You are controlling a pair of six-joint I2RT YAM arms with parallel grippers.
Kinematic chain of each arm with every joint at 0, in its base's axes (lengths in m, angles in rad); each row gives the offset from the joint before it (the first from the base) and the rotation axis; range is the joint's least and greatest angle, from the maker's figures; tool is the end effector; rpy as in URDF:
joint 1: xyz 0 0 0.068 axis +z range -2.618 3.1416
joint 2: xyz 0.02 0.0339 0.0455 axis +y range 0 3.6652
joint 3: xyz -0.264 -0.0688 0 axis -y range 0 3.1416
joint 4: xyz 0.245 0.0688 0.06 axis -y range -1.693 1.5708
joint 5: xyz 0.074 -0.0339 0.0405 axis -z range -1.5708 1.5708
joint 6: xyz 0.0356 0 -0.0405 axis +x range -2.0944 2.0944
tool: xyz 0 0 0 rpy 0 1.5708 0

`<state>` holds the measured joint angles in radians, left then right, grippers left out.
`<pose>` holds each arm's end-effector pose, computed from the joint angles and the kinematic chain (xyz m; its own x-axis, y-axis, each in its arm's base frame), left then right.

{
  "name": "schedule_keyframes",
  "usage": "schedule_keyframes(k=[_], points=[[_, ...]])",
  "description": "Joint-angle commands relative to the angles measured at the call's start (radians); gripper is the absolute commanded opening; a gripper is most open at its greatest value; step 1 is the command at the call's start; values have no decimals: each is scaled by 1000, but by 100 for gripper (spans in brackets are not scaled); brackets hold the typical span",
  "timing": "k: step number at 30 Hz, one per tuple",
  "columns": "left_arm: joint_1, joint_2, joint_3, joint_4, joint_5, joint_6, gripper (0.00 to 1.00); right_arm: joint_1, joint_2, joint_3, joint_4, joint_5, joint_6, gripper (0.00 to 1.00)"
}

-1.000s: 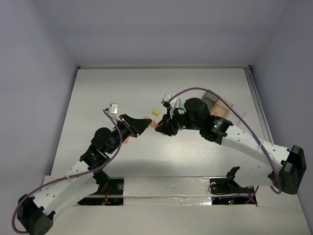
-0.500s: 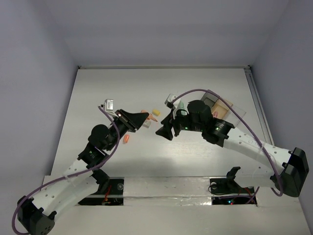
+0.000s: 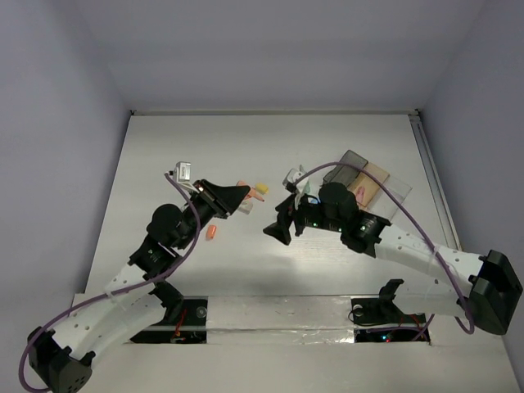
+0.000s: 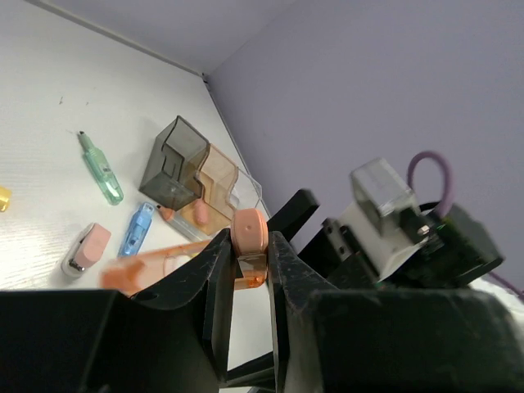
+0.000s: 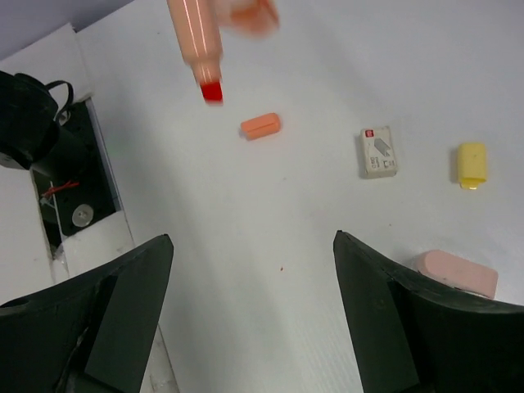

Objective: Sort the stationery into containers
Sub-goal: Close the pen cap on the pen.

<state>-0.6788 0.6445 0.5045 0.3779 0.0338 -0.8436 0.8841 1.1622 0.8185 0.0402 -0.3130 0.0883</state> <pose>0.1288 -0.1054 0.3232 -0.3659 -0.6641 -0.6520 0.5712 0.3929 -0.7207 0.1620 0.2149 0.2975 -0.2700 -0.1971 -0.9425 -0.9018 0.3949 0.1758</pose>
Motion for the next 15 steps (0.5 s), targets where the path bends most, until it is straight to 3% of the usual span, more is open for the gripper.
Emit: schedule_keyframes(k=[1,5,9,13,15], points=[[2,4,100,9,25,37,0,-2,-71,-88,302,32,25,85],[2,-9,134,-20,3,28,0,-2,-110,-186,475,43,96,92],[2,-40,89,36,-23,-53,0,-2,-87,-275,688,20,339,94],[2,-65,52,111,-22,-127,0,-2,-39,-382,1080,17,566,99],[2,-74,45,150,-12,-144,0,-2,-19,-397,1154,34,648,100]])
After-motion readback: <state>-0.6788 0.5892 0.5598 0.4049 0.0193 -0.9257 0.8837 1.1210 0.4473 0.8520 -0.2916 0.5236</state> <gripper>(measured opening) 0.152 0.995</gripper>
